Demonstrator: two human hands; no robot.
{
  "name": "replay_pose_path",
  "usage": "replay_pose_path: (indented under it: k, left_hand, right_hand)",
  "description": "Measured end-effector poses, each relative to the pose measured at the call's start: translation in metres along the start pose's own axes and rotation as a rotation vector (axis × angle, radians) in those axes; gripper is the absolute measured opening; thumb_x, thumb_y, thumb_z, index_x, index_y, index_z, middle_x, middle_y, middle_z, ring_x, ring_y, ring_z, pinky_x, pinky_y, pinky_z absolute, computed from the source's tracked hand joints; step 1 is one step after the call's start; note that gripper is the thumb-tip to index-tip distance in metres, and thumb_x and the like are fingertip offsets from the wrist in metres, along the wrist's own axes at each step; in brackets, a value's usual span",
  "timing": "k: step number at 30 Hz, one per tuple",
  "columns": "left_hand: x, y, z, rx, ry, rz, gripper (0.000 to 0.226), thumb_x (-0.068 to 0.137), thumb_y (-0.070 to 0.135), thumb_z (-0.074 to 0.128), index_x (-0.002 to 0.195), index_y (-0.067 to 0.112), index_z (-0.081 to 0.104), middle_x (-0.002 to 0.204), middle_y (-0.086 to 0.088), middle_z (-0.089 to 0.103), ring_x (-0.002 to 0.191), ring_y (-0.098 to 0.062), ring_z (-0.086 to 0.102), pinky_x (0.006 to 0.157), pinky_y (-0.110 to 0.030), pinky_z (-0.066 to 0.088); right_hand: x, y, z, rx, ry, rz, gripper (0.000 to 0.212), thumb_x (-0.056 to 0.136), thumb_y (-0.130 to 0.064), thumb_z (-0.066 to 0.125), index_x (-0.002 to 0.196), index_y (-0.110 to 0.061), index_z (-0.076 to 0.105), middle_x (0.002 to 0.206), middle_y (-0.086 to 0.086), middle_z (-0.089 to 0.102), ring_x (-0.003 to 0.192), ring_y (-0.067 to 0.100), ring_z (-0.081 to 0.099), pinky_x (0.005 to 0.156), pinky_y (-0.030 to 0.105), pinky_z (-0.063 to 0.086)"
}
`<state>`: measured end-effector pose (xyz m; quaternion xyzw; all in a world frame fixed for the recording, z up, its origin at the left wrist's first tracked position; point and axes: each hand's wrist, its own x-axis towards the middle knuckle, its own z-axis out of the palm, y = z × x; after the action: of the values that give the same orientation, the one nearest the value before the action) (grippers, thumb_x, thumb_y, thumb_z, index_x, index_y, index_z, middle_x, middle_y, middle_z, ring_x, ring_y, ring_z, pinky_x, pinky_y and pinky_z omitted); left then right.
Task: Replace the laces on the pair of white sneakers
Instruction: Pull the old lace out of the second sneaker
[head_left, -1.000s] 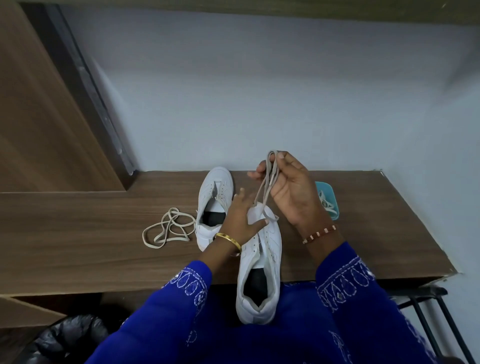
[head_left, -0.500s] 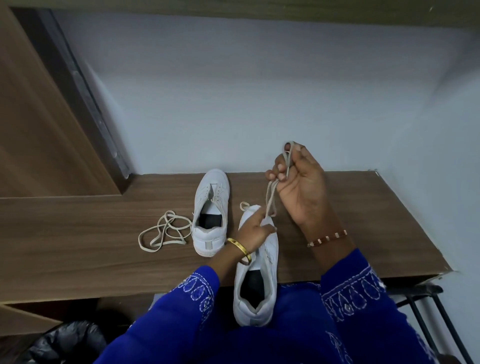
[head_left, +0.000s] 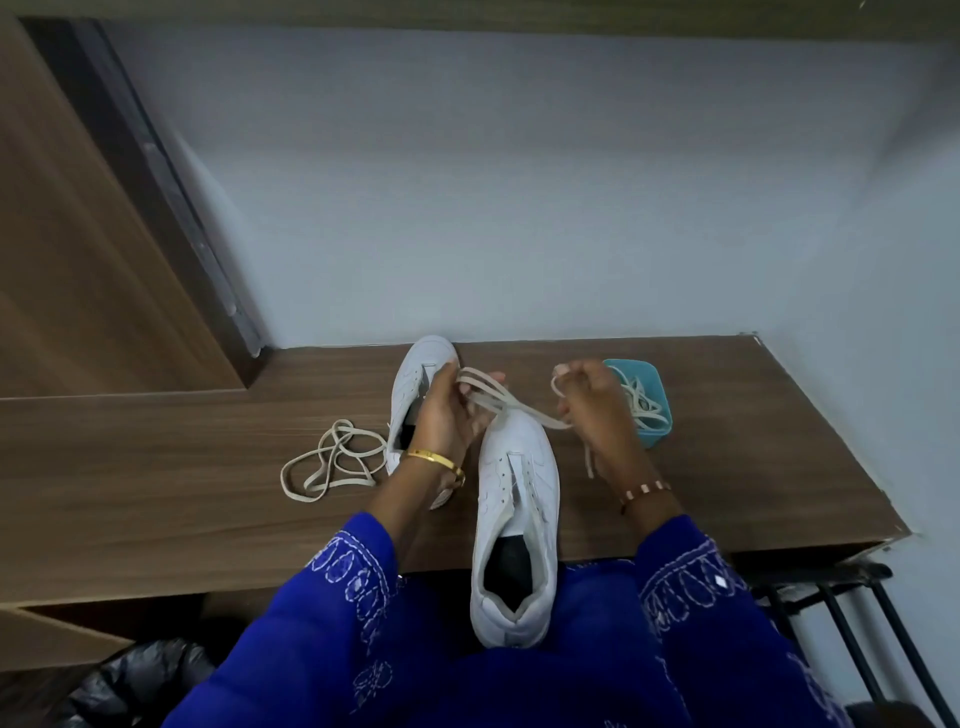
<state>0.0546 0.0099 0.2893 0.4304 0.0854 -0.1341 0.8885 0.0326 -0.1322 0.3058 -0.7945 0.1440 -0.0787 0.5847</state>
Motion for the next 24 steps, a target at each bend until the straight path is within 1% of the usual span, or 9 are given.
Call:
replay_pose_path:
  k: [3, 5, 8, 11, 14, 17, 18, 20, 24]
  left_hand:
    - [-0.003, 0.008, 0.009, -0.011, -0.032, -0.043, 0.023, 0.097, 0.023, 0.041, 0.095, 0.002, 0.051, 0.088, -0.012, 0.065, 0.075, -0.018, 0.070, 0.057, -0.025, 0.056]
    - [-0.007, 0.011, 0.014, -0.047, -0.041, -0.085, 0.028, 0.096, 0.025, 0.043, 0.086, 0.000, 0.051, 0.068, -0.008, 0.066, 0.068, -0.018, 0.071, 0.061, -0.029, 0.058]
    - [-0.013, 0.015, 0.023, -0.177, -0.013, -0.127, 0.031, 0.096, 0.028, 0.044, 0.072, 0.008, 0.046, 0.044, -0.001, 0.052, 0.056, -0.019, 0.068, 0.078, -0.040, 0.053]
    - [-0.012, 0.018, 0.031, -0.275, 0.016, -0.174, 0.032, 0.095, 0.031, 0.047, 0.069, 0.012, 0.044, 0.039, 0.000, 0.042, 0.040, -0.015, 0.056, 0.063, -0.041, 0.057]
    - [-0.007, 0.020, 0.036, -0.330, 0.016, -0.199, 0.035, 0.094, 0.033, 0.049, 0.066, 0.014, 0.043, 0.039, 0.001, 0.039, 0.034, -0.011, 0.043, 0.057, -0.038, 0.057]
    - [-0.002, 0.025, 0.031, -0.393, -0.035, -0.200, 0.034, 0.095, 0.034, 0.046, 0.068, 0.013, 0.042, 0.040, 0.001, 0.038, 0.031, -0.010, 0.038, 0.052, -0.031, 0.057]
    - [-0.001, 0.027, 0.026, -0.407, -0.048, -0.202, 0.035, 0.096, 0.034, 0.044, 0.068, 0.013, 0.041, 0.039, 0.001, 0.038, 0.030, -0.010, 0.037, 0.051, -0.029, 0.057]
    - [0.000, 0.032, 0.014, -0.411, -0.026, -0.195, 0.040, 0.096, 0.034, 0.042, 0.063, 0.012, 0.037, 0.038, 0.001, 0.037, 0.027, -0.010, 0.033, 0.049, -0.025, 0.055]
    - [0.001, 0.030, -0.017, -0.302, 0.127, -0.214, 0.037, 0.096, 0.034, 0.040, 0.065, 0.015, 0.038, 0.035, 0.004, 0.033, 0.028, -0.010, 0.034, 0.050, -0.022, 0.052]
  right_hand:
    - [0.003, 0.016, 0.009, -0.142, -0.073, -0.006, 0.010, 0.092, -0.015, 0.054, 0.090, -0.008, 0.061, 0.079, 0.000, 0.059, 0.072, 0.012, 0.053, 0.061, 0.016, 0.040]
    - [0.003, 0.020, 0.011, -0.236, -0.193, -0.024, 0.016, 0.091, -0.012, 0.056, 0.101, -0.004, 0.064, 0.091, 0.003, 0.062, 0.079, 0.011, 0.055, 0.060, 0.012, 0.040]
    - [0.000, 0.020, 0.009, -0.319, -0.400, -0.030, 0.028, 0.084, 0.002, 0.054, 0.112, -0.002, 0.058, 0.106, 0.010, 0.060, 0.098, 0.022, 0.056, 0.074, 0.028, 0.043]
    - [-0.008, 0.020, 0.010, -0.356, -0.666, 0.025, 0.046, 0.080, 0.005, 0.055, 0.122, -0.012, 0.051, 0.112, 0.003, 0.054, 0.105, 0.017, 0.052, 0.083, 0.029, 0.044]
    - [-0.017, 0.028, 0.016, -0.178, -0.853, 0.062, 0.037, 0.080, -0.002, 0.065, 0.114, -0.014, 0.056, 0.116, 0.007, 0.061, 0.110, 0.018, 0.056, 0.094, 0.028, 0.045]
    - [-0.018, 0.037, 0.020, -0.181, -0.771, 0.042, 0.018, 0.087, -0.011, 0.062, 0.104, -0.004, 0.063, 0.107, 0.017, 0.066, 0.100, 0.023, 0.063, 0.092, 0.035, 0.047]
    - [-0.017, 0.037, 0.017, -0.231, -0.733, 0.020, 0.010, 0.089, -0.012, 0.058, 0.095, -0.006, 0.064, 0.097, 0.016, 0.066, 0.089, 0.022, 0.061, 0.085, 0.035, 0.048]
    - [-0.012, 0.035, 0.008, -0.243, -0.644, 0.016, 0.013, 0.092, -0.010, 0.051, 0.083, -0.012, 0.059, 0.082, 0.008, 0.059, 0.077, 0.018, 0.053, 0.071, 0.031, 0.045]
    - [-0.004, 0.024, -0.014, 0.184, -0.491, 0.187, 0.018, 0.096, -0.007, 0.042, 0.090, -0.008, 0.059, 0.082, 0.007, 0.067, 0.078, 0.018, 0.062, 0.077, 0.035, 0.053]
